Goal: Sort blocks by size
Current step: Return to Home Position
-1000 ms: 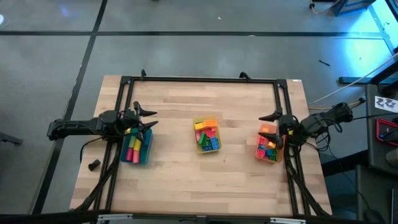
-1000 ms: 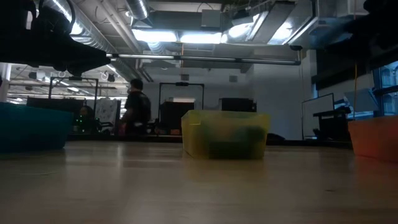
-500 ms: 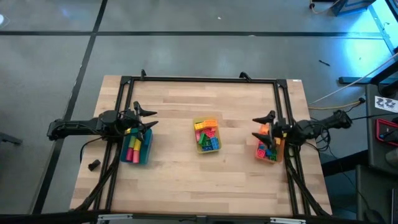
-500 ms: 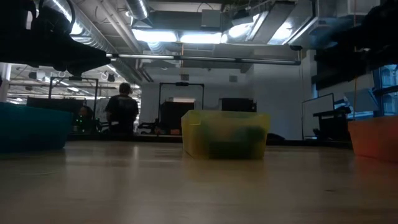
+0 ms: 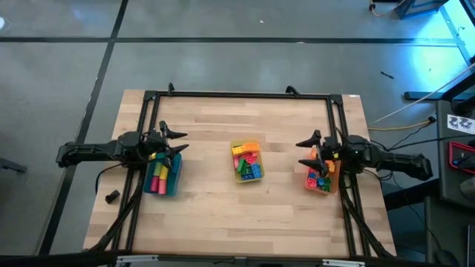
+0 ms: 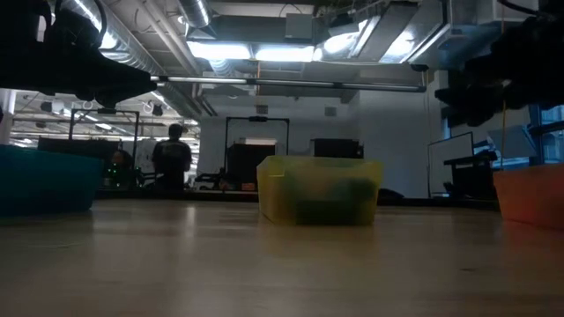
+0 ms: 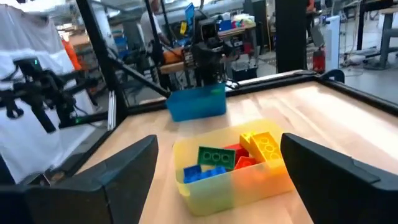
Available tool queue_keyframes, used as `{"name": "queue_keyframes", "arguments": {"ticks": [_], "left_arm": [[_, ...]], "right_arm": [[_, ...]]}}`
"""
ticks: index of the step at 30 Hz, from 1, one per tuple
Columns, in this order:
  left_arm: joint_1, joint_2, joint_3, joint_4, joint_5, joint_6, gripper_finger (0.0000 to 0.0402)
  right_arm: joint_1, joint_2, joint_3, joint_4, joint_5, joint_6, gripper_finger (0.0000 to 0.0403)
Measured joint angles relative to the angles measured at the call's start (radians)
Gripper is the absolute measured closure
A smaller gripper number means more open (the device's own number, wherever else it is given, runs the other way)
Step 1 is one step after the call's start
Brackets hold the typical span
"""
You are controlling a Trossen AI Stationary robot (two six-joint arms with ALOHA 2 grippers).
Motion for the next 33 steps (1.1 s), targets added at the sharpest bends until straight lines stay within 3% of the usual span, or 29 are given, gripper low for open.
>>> {"name": "queue_keyframes", "arguments": {"ticks": [18, 23, 33], "left_arm": [[0.0, 0.0, 0.0, 0.0, 0.0, 0.0, 0.0208], [0.0, 0.0, 0.0, 0.0, 0.0, 0.0, 0.0208], [0.0, 0.0, 0.0, 0.0, 0.0, 0.0, 0.0208]], "right_arm": [[-0.004, 0.037, -0.002, 0.0, -0.003, 0.063, 0.0063], [-0.004, -0.034, -0.003, 0.0, -0.002, 0.063, 0.0063], [-0.004, -0.032, 0.008, -0.005, -0.002, 0.062, 0.0063]]}}
